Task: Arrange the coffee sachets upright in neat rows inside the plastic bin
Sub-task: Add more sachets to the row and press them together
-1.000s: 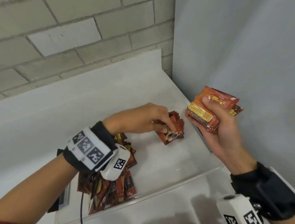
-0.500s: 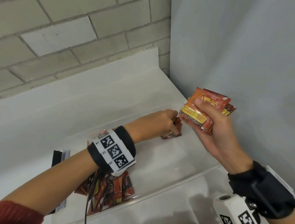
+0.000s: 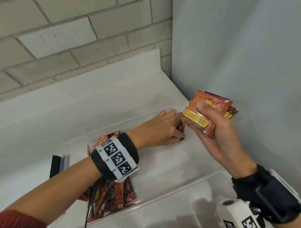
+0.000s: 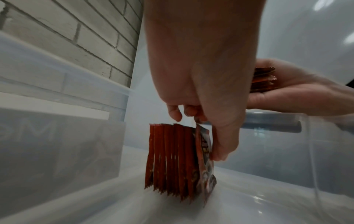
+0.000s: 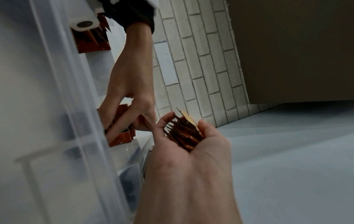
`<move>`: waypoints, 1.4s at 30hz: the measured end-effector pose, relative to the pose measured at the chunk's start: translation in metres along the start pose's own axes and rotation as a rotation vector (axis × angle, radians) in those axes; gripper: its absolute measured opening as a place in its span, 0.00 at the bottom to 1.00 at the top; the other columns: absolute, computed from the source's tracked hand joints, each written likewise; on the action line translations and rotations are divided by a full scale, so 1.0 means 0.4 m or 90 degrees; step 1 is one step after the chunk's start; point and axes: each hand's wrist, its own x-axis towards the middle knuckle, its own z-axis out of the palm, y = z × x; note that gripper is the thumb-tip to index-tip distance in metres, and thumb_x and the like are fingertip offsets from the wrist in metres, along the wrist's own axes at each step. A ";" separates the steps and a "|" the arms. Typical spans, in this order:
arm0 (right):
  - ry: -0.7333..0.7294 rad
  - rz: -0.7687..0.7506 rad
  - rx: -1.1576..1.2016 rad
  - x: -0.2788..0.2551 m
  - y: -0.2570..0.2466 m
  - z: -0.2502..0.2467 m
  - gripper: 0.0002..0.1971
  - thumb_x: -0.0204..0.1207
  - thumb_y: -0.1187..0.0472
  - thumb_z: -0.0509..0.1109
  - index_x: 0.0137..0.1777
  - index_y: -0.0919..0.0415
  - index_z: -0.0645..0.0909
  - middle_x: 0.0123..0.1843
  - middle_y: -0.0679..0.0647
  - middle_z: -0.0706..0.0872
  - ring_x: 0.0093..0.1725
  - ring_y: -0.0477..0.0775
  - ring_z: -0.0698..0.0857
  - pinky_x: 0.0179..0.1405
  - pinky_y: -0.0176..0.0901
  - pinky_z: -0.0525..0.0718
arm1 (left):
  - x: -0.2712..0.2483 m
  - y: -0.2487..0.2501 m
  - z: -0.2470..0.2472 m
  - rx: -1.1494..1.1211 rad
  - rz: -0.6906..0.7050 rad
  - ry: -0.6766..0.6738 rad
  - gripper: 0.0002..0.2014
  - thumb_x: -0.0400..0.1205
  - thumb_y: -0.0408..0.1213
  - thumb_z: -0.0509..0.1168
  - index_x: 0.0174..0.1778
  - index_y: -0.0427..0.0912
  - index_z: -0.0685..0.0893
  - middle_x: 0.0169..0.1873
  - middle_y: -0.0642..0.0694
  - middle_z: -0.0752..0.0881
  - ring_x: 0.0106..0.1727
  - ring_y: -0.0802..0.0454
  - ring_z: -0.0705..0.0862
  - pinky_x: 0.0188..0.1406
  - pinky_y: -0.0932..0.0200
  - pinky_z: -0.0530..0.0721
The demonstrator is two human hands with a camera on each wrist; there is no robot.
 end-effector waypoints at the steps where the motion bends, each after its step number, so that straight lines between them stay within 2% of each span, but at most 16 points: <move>1: -0.003 -0.001 -0.004 0.000 0.000 -0.001 0.24 0.64 0.59 0.74 0.62 0.63 0.81 0.47 0.54 0.89 0.48 0.52 0.90 0.54 0.49 0.86 | 0.000 0.000 0.001 -0.002 0.003 0.004 0.21 0.81 0.49 0.50 0.49 0.51 0.90 0.45 0.42 0.78 0.49 0.48 0.66 0.41 0.53 0.68; 7: -0.023 -0.002 -0.012 0.002 0.002 -0.006 0.23 0.65 0.60 0.74 0.61 0.62 0.81 0.47 0.54 0.89 0.48 0.52 0.90 0.52 0.46 0.88 | -0.001 -0.008 0.001 -0.032 0.035 0.042 0.19 0.81 0.49 0.54 0.49 0.51 0.91 0.44 0.44 0.77 0.48 0.49 0.66 0.41 0.57 0.61; 12: -0.033 -0.005 -0.004 0.004 0.003 -0.006 0.17 0.66 0.60 0.73 0.56 0.61 0.81 0.43 0.53 0.89 0.45 0.51 0.90 0.51 0.48 0.88 | 0.002 -0.022 -0.010 -0.097 0.001 0.049 0.15 0.81 0.44 0.56 0.49 0.47 0.89 0.45 0.41 0.77 0.48 0.49 0.68 0.43 0.50 0.76; 14: -0.032 -0.003 -0.003 0.006 0.004 -0.006 0.16 0.67 0.60 0.73 0.55 0.60 0.81 0.43 0.53 0.88 0.46 0.52 0.90 0.54 0.52 0.87 | 0.002 -0.032 -0.023 -0.137 -0.031 0.091 0.12 0.80 0.36 0.58 0.49 0.40 0.87 0.43 0.41 0.75 0.46 0.50 0.68 0.41 0.50 0.76; 16: -0.038 0.006 -0.003 0.007 0.004 -0.005 0.16 0.67 0.59 0.73 0.55 0.60 0.80 0.44 0.54 0.87 0.47 0.53 0.89 0.57 0.55 0.86 | 0.000 -0.038 -0.048 -0.212 -0.106 0.125 0.10 0.81 0.32 0.59 0.51 0.36 0.84 0.43 0.46 0.72 0.46 0.54 0.67 0.45 0.58 0.73; 18: -0.055 0.018 -0.008 0.007 0.005 -0.003 0.16 0.68 0.59 0.73 0.55 0.60 0.79 0.43 0.54 0.86 0.46 0.52 0.89 0.58 0.57 0.84 | -0.005 -0.040 -0.079 -0.297 -0.188 0.165 0.10 0.85 0.35 0.57 0.55 0.38 0.83 0.44 0.51 0.72 0.45 0.62 0.70 0.46 0.71 0.69; 19: -0.069 0.023 -0.010 0.006 0.005 -0.003 0.15 0.69 0.59 0.73 0.54 0.60 0.79 0.42 0.54 0.86 0.45 0.52 0.89 0.57 0.57 0.84 | -0.007 -0.037 -0.095 -0.328 -0.215 0.191 0.11 0.86 0.37 0.57 0.56 0.40 0.83 0.44 0.53 0.73 0.46 0.63 0.73 0.45 0.72 0.70; 21: -0.094 0.032 -0.009 0.005 0.004 -0.003 0.13 0.70 0.59 0.72 0.55 0.59 0.81 0.43 0.54 0.86 0.45 0.52 0.89 0.55 0.55 0.85 | -0.006 -0.025 -0.127 -0.390 -0.236 0.233 0.13 0.87 0.44 0.58 0.58 0.41 0.84 0.47 0.51 0.79 0.49 0.59 0.79 0.45 0.68 0.76; 24: -0.120 0.053 -0.009 0.000 0.000 0.004 0.21 0.72 0.55 0.70 0.64 0.63 0.80 0.53 0.58 0.89 0.52 0.55 0.90 0.50 0.51 0.87 | -0.008 -0.005 -0.160 -0.513 -0.231 0.229 0.16 0.81 0.49 0.63 0.57 0.43 0.84 0.48 0.52 0.84 0.49 0.57 0.82 0.47 0.62 0.80; 26: -0.126 0.059 -0.005 -0.002 -0.003 0.010 0.26 0.70 0.51 0.71 0.66 0.63 0.80 0.55 0.59 0.89 0.54 0.56 0.90 0.48 0.48 0.88 | -0.011 0.006 -0.164 -0.584 -0.233 0.221 0.16 0.76 0.47 0.71 0.56 0.44 0.84 0.44 0.53 0.83 0.45 0.59 0.82 0.45 0.60 0.80; 28: -0.133 0.064 0.002 -0.004 -0.003 0.012 0.29 0.64 0.45 0.74 0.63 0.62 0.82 0.54 0.58 0.90 0.53 0.55 0.90 0.46 0.47 0.88 | -0.013 0.009 -0.162 -0.638 -0.255 0.221 0.19 0.72 0.41 0.77 0.57 0.43 0.83 0.42 0.53 0.83 0.44 0.58 0.81 0.46 0.57 0.80; 31: -0.159 0.054 0.006 -0.006 0.002 0.012 0.37 0.56 0.38 0.78 0.62 0.59 0.81 0.58 0.58 0.90 0.57 0.56 0.89 0.48 0.46 0.88 | -0.018 0.009 -0.163 -0.703 -0.277 0.223 0.19 0.73 0.34 0.76 0.60 0.44 0.82 0.43 0.53 0.84 0.43 0.58 0.81 0.48 0.54 0.82; 34: -0.175 0.052 0.003 -0.004 0.008 0.013 0.43 0.50 0.33 0.80 0.63 0.59 0.81 0.60 0.58 0.89 0.60 0.58 0.88 0.49 0.49 0.88 | -0.025 0.007 -0.173 -0.725 -0.271 0.232 0.18 0.75 0.30 0.74 0.61 0.40 0.83 0.42 0.53 0.83 0.43 0.57 0.79 0.47 0.56 0.81; 37: -0.170 0.058 -0.011 0.000 0.011 0.013 0.51 0.43 0.28 0.80 0.65 0.59 0.79 0.61 0.58 0.89 0.60 0.58 0.88 0.48 0.51 0.89 | -0.031 0.005 -0.183 -0.738 -0.268 0.254 0.15 0.76 0.28 0.73 0.57 0.42 0.83 0.39 0.52 0.81 0.42 0.56 0.76 0.47 0.57 0.78; 39: -0.173 0.063 -0.014 0.000 0.010 0.014 0.56 0.42 0.27 0.79 0.69 0.61 0.76 0.63 0.58 0.88 0.61 0.57 0.87 0.48 0.51 0.89 | -0.032 0.005 -0.190 -0.745 -0.265 0.255 0.12 0.76 0.29 0.72 0.53 0.44 0.82 0.42 0.52 0.79 0.44 0.56 0.75 0.47 0.57 0.79; 42: -0.177 0.081 0.005 0.000 0.007 0.017 0.61 0.42 0.27 0.79 0.73 0.64 0.71 0.66 0.59 0.86 0.64 0.58 0.86 0.49 0.51 0.88 | -0.033 0.004 -0.193 -0.760 -0.231 0.244 0.10 0.78 0.27 0.70 0.49 0.42 0.78 0.48 0.50 0.82 0.48 0.54 0.77 0.48 0.56 0.83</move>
